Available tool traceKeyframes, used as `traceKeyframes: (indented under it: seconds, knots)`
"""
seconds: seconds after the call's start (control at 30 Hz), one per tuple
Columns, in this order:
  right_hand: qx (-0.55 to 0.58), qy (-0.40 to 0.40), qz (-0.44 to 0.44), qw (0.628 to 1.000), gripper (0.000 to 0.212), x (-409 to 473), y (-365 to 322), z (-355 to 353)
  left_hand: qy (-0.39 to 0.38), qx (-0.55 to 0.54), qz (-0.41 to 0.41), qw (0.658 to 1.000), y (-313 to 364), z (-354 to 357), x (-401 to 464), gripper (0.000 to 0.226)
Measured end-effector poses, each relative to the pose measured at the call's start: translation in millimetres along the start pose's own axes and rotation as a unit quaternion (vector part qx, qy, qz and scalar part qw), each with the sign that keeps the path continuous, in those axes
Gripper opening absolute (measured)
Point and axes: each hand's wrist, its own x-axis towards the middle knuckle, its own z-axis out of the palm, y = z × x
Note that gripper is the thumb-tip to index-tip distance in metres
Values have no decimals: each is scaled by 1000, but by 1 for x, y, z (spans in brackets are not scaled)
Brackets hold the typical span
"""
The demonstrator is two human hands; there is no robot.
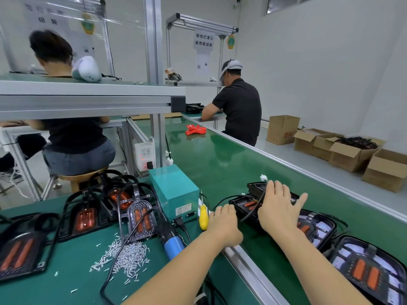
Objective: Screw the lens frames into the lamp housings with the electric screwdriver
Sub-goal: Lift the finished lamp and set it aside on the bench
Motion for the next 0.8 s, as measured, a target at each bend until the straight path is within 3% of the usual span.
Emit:
traceKeyframes:
  seconds: [0.1,0.3,0.57,0.8]
  knots:
    - [18,-7,-27,999,70,-6,-20,-11,-4,-25,18,1000,-7,-14,-19,88]
    - [64,-52,-111,990,62,-29,-76,-21,39,-40,18,998,-47,-41,-74,81]
    - [94,-92,-243,961,54,-80,-165,-15,98,-22,-85,991,-132,-62,-153,76]
    - [102,-148,-347,920,55,-145,-245,3,190,52,-173,965,-203,-66,-230,70]
